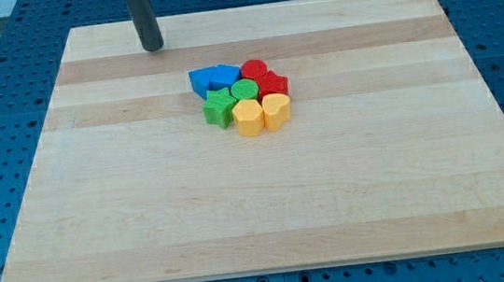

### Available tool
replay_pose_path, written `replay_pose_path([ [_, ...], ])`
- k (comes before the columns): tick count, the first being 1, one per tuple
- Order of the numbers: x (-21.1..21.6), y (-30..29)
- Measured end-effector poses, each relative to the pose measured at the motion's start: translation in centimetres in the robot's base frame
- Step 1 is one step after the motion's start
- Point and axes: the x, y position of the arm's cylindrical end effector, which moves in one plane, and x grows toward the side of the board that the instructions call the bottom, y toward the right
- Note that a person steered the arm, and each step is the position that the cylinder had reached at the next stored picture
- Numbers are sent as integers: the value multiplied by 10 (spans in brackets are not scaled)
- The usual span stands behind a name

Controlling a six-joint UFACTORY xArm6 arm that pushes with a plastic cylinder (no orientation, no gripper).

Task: Move the green blocks to the top left of the red star

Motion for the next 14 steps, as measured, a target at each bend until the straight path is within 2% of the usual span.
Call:
replay_pose_path([
  [1, -1, 36],
  [3, 7, 190],
  [4, 31, 254],
  [7, 114, 354],
  [8, 166, 377],
  [9, 215, 331],
  [10, 234, 242],
  [11, 234, 143],
  [12, 234, 71],
  [13, 227, 22],
  [14, 198, 14],
])
